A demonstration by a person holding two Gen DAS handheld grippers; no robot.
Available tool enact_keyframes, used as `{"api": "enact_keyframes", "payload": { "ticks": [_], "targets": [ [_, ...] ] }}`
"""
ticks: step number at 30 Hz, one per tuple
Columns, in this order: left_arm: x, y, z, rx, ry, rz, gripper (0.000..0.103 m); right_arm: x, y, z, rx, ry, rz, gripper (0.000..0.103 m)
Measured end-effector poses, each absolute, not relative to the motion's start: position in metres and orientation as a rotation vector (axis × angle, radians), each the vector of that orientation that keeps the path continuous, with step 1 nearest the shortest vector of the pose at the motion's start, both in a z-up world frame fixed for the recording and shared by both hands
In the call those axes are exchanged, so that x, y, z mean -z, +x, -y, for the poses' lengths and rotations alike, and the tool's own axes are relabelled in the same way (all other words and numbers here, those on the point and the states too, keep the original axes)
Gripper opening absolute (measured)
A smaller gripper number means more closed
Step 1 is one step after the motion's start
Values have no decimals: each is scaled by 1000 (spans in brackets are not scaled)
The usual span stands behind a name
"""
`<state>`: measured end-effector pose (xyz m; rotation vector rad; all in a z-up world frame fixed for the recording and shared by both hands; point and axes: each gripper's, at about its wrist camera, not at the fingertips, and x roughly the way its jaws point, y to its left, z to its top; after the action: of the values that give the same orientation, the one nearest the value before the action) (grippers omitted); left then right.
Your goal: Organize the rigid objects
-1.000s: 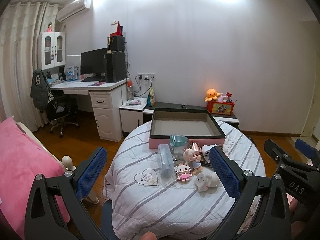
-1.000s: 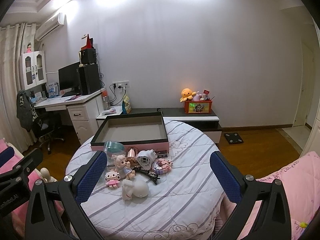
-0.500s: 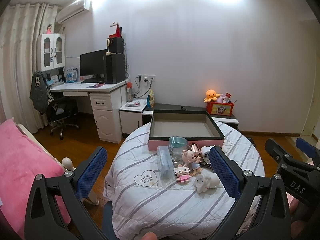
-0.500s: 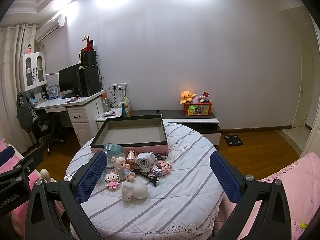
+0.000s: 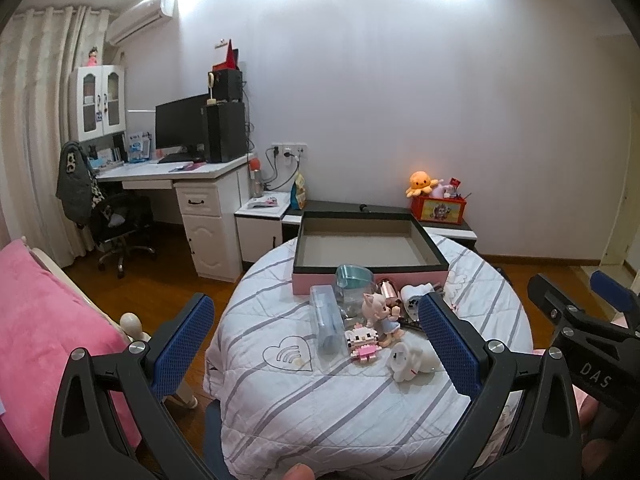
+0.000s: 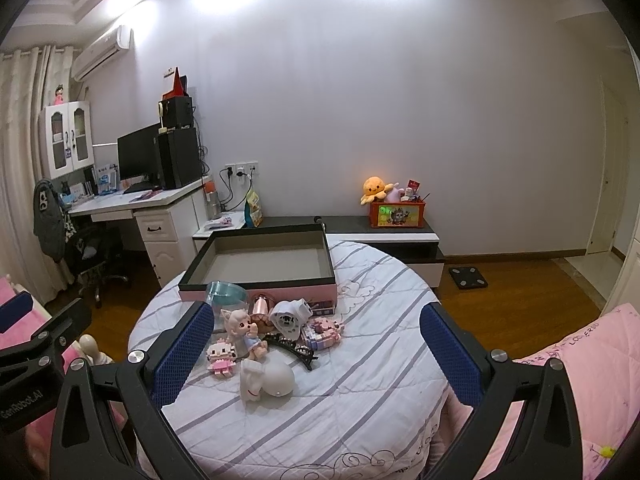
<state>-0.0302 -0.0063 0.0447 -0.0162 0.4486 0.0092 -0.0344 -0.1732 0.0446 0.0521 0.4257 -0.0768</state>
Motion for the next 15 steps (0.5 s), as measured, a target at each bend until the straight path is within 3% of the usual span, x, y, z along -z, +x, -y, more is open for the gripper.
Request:
{"api": "enact_keyframes", "payload": {
  "ticks": [15],
  "targets": [
    [-6,4,15,26,-17,-527,103,-13,-6,181,59,53,-512,103]
  ]
}}
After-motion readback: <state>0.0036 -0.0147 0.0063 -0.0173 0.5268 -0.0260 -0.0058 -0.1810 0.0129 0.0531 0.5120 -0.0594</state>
